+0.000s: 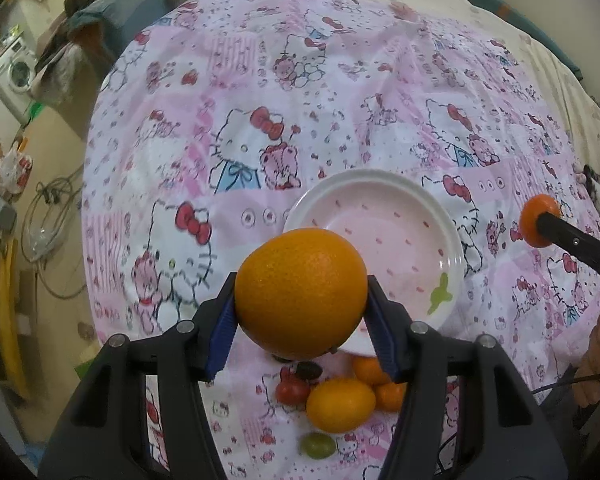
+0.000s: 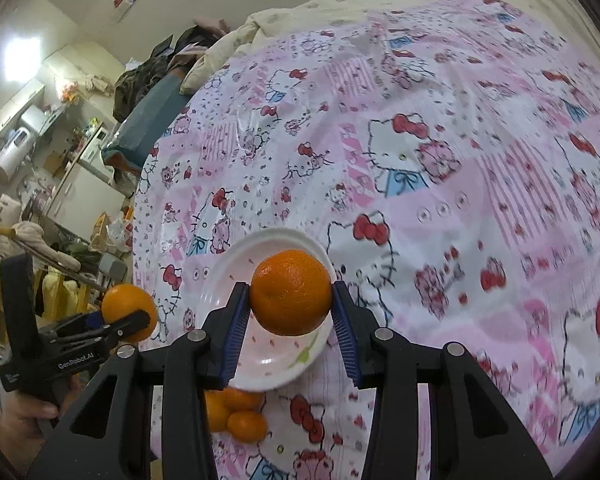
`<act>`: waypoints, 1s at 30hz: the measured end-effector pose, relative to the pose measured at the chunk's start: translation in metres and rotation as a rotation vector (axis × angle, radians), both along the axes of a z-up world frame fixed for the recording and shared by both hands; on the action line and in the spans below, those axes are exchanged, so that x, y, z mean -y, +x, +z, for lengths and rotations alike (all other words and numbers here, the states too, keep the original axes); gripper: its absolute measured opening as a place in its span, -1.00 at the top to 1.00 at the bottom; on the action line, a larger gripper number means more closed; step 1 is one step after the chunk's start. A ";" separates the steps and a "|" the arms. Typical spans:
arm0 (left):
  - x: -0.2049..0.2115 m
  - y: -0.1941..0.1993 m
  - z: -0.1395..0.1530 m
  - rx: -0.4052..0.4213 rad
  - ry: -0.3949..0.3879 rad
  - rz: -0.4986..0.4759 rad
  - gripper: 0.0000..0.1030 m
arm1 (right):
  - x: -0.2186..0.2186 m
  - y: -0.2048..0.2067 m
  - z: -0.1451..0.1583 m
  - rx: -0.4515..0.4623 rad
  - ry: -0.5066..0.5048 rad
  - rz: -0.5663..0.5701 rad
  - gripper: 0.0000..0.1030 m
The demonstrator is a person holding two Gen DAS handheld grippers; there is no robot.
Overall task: Organize fruits
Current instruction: 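Lower the mandarin onto the pink plate and open the right tool while the left carries the orange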
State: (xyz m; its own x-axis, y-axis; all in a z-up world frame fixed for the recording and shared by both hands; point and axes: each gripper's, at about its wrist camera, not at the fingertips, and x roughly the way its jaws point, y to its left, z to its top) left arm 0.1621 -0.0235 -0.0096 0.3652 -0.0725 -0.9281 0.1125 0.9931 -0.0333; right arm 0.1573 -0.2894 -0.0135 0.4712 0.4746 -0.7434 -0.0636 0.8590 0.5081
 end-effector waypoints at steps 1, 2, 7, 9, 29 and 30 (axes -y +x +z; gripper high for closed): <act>0.002 0.005 -0.002 -0.003 0.005 -0.005 -0.06 | -0.003 0.005 -0.002 -0.001 -0.004 0.008 0.16; 0.003 0.008 -0.003 -0.005 0.009 -0.008 -0.06 | -0.004 0.009 -0.004 -0.004 -0.009 0.015 0.16; 0.005 0.021 -0.019 -0.023 0.017 -0.017 -0.06 | -0.017 0.031 -0.022 -0.047 0.000 0.051 0.16; 0.004 0.025 -0.026 -0.042 0.009 -0.012 -0.06 | -0.023 0.038 -0.029 -0.057 -0.004 0.071 0.16; -0.017 0.040 -0.050 -0.128 -0.020 0.059 -0.06 | -0.091 0.075 -0.110 -0.186 -0.121 0.211 0.12; -0.017 0.040 -0.050 -0.129 -0.021 0.061 -0.06 | -0.090 0.076 -0.111 -0.186 -0.117 0.204 0.11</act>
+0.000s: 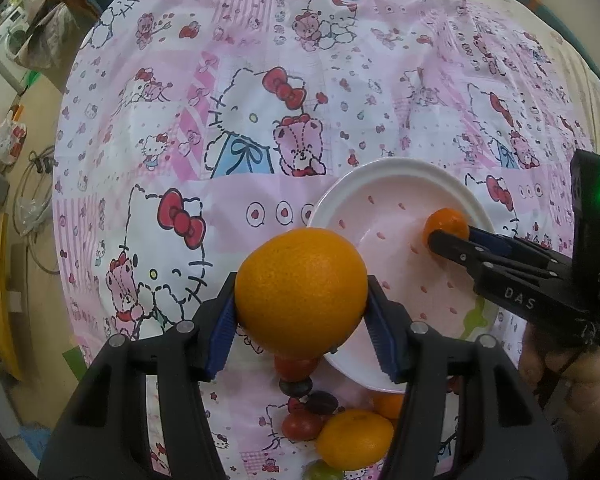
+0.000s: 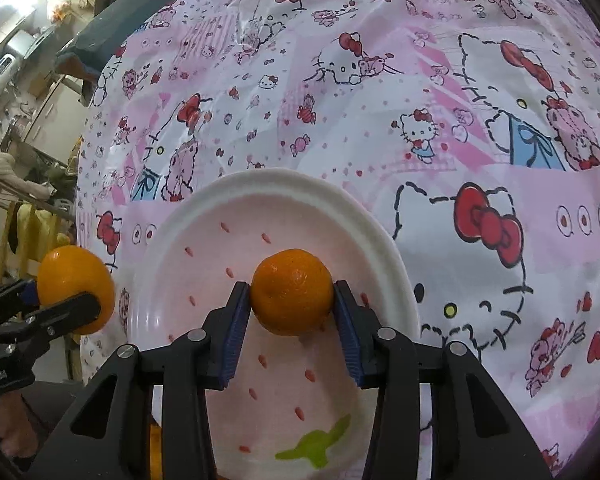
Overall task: Organize fruits
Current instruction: 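Lower the mandarin onto the pink plate and open the right tool while the left carries the orange, then lower the large orange onto the pink plate and open the left tool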
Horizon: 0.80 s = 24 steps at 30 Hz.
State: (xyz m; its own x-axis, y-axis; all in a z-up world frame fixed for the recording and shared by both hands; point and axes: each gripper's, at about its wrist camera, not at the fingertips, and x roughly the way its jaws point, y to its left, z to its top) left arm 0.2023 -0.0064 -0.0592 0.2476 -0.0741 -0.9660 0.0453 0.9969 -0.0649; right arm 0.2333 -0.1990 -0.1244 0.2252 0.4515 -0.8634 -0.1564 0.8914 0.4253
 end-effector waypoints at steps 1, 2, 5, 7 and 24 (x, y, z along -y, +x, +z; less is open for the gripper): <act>0.000 0.000 0.000 0.000 0.000 0.001 -0.06 | 0.001 0.001 -0.001 0.002 0.009 -0.010 0.11; 0.000 0.000 0.000 0.001 0.001 -0.001 -0.06 | 0.002 0.001 -0.002 0.000 0.013 -0.018 0.07; 0.002 0.000 -0.001 0.004 0.003 -0.007 -0.06 | 0.004 0.000 0.003 0.008 0.035 -0.011 -0.38; 0.004 0.001 -0.002 0.002 -0.005 -0.008 -0.06 | 0.009 -0.003 0.011 0.027 0.050 -0.025 -0.51; 0.064 0.037 -0.046 -0.108 -0.068 -0.068 -0.06 | 0.105 -0.027 0.047 0.045 0.164 -0.286 -0.51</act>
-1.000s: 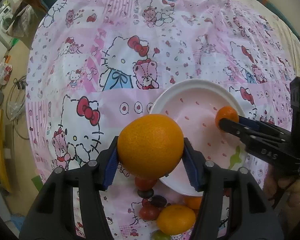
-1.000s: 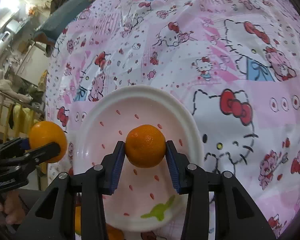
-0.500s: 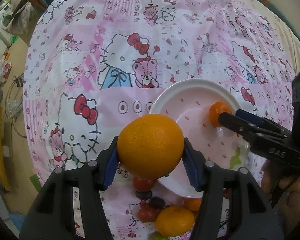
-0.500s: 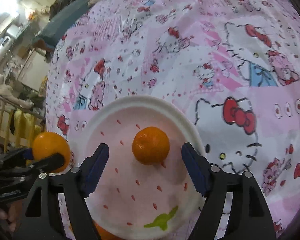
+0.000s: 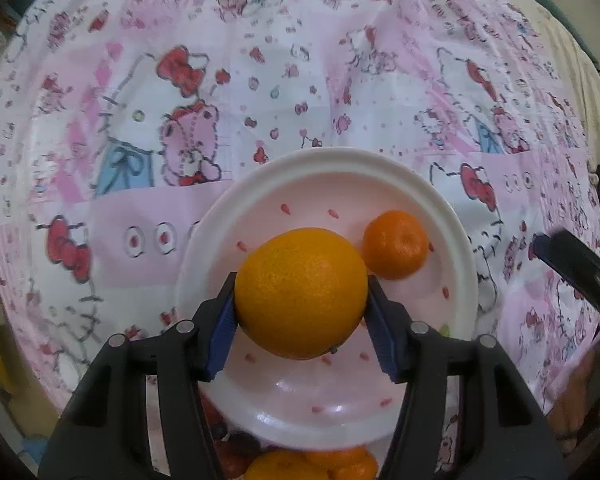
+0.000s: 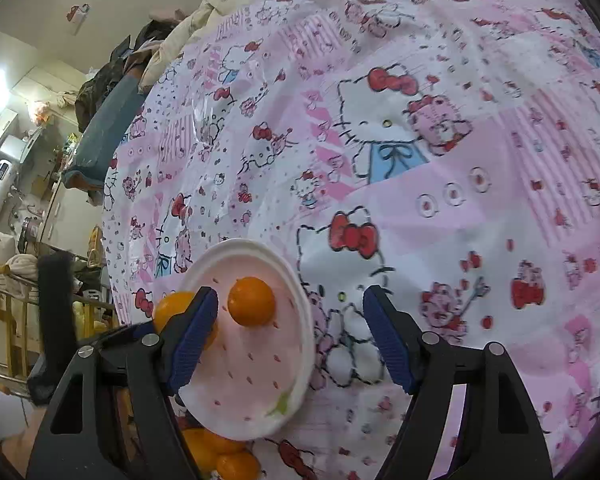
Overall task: Organize fruits
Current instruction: 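Lower the large orange onto the pink plate and open the left tool, then lift both tools away from the plate back toward the fruit pile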
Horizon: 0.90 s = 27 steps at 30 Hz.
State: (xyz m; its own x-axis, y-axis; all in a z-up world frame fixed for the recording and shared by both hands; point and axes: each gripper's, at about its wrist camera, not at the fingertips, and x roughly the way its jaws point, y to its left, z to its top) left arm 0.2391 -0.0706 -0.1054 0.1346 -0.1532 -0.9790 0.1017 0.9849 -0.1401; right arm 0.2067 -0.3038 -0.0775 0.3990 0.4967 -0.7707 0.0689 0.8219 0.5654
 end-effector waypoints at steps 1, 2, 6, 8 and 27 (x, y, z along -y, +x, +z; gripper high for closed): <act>0.001 0.004 -0.005 -0.017 -0.009 0.006 -0.06 | 0.002 -0.002 0.001 0.003 -0.005 -0.003 -0.51; 0.001 0.007 -0.009 -0.035 -0.019 0.016 -0.07 | 0.006 -0.004 0.001 0.003 -0.005 -0.009 -0.51; 0.000 0.012 -0.012 -0.034 -0.031 0.050 -0.10 | 0.016 -0.008 0.001 -0.010 0.032 -0.036 -0.51; 0.001 0.014 -0.011 -0.009 -0.028 0.039 -0.12 | 0.018 -0.009 0.007 0.005 0.024 -0.049 -0.51; -0.002 -0.006 0.029 0.158 0.020 0.015 -0.85 | 0.011 -0.017 0.031 0.061 0.018 -0.014 -0.51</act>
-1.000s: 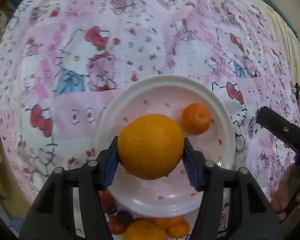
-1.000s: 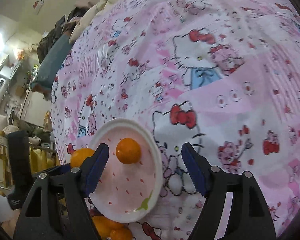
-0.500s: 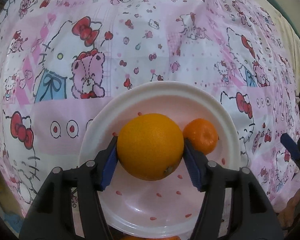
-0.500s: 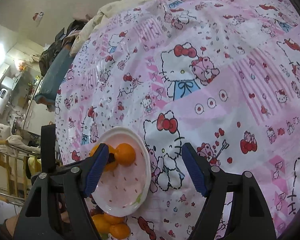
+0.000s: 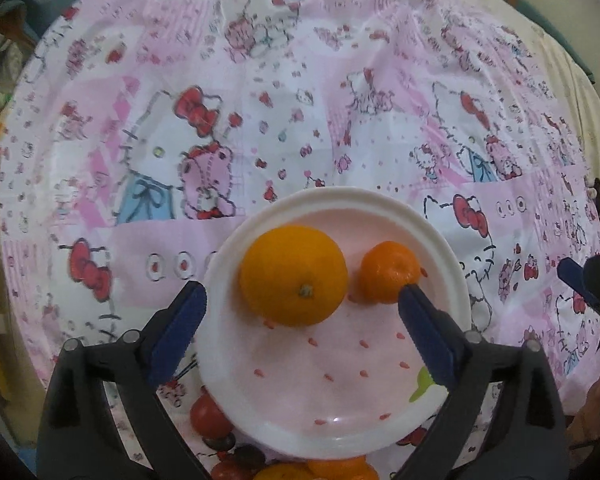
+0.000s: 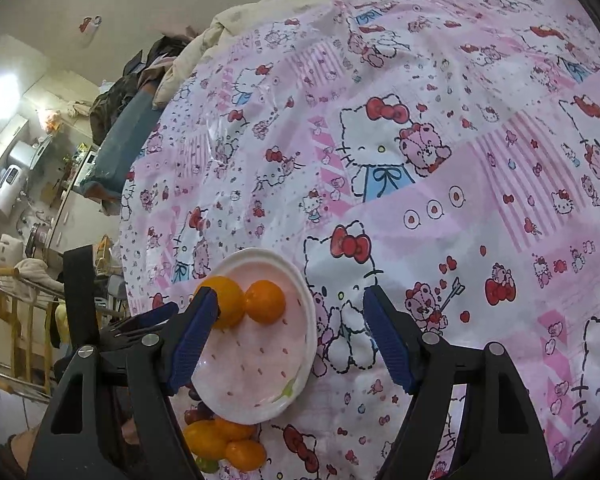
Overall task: Organize fruits
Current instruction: 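Lift both tools away from the plate back toward the fruit pile, then grasp the second large orange with the left tool while the right tool grasps a mandarin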
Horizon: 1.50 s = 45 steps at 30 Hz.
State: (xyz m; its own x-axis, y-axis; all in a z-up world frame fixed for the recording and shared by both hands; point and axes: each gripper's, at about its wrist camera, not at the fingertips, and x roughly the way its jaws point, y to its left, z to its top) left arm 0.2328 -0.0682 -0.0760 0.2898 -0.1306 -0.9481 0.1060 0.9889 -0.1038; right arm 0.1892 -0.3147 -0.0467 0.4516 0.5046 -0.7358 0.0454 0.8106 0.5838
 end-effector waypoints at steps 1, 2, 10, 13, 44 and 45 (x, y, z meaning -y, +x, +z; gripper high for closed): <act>-0.002 -0.004 0.005 0.019 0.002 0.001 -0.85 | 0.000 -0.002 0.002 0.004 -0.003 0.002 -0.51; -0.004 -0.007 0.008 0.030 0.004 0.002 -0.85 | 0.000 -0.004 0.004 0.009 -0.006 0.002 -0.51; -0.028 -0.037 0.039 0.128 0.037 0.058 -0.85 | -0.010 -0.032 0.012 0.013 -0.007 0.016 -0.51; -0.040 -0.050 0.042 0.122 0.020 0.100 -0.85 | -0.017 -0.041 0.013 0.010 -0.045 0.030 -0.51; -0.088 -0.142 0.039 0.088 0.035 0.204 -0.85 | -0.066 -0.114 -0.021 -0.109 -0.011 0.127 -0.51; -0.090 -0.141 0.035 0.070 0.031 0.215 -0.84 | -0.067 -0.113 -0.023 -0.120 -0.011 0.127 -0.51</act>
State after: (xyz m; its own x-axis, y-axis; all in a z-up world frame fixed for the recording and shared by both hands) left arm 0.0921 0.0218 -0.0409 0.3733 -0.0296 -0.9272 -0.1012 0.9922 -0.0724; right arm 0.0760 -0.2481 -0.0702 0.2939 0.5434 -0.7864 0.0110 0.8207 0.5712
